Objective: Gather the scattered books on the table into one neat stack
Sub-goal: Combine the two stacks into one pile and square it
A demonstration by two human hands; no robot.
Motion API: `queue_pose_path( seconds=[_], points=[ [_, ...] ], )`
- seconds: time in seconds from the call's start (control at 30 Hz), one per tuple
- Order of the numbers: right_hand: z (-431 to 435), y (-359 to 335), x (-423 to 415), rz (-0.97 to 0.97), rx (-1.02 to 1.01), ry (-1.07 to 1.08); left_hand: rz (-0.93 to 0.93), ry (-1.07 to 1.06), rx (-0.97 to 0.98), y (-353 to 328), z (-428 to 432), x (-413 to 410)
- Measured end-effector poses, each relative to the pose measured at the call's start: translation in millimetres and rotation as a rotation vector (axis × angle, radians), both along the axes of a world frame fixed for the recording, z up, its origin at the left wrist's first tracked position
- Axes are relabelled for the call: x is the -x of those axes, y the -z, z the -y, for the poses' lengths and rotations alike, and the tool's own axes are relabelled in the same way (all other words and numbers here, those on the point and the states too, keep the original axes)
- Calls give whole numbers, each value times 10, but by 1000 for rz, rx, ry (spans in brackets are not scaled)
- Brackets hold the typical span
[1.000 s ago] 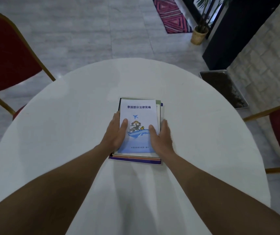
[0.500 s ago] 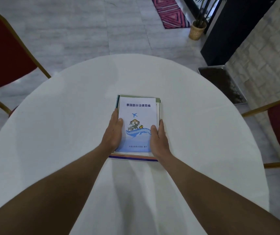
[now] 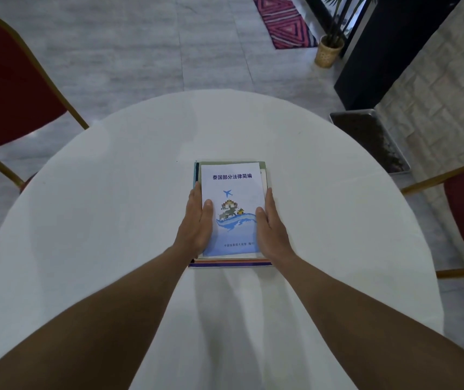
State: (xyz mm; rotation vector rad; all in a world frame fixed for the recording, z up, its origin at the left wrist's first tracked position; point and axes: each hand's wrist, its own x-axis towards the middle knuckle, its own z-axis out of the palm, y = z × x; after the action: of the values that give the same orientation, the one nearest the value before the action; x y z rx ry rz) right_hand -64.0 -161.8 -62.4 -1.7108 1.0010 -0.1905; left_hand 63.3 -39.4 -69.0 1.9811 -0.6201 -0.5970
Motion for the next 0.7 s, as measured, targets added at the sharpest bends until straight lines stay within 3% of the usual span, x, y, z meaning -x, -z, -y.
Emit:
queue_pose_path(
  seconds=[0.33, 0.57, 0.7],
  points=[
    [13, 6, 0, -18, -31, 11, -17, 16, -46, 24, 2, -32],
    [58, -85, 2, -79, -85, -33, -29, 172, -219, -123, -24, -159],
    [117, -313, 18, -162, -8, -119, 89, 261, -363, -396, -62, -213]
  ],
)
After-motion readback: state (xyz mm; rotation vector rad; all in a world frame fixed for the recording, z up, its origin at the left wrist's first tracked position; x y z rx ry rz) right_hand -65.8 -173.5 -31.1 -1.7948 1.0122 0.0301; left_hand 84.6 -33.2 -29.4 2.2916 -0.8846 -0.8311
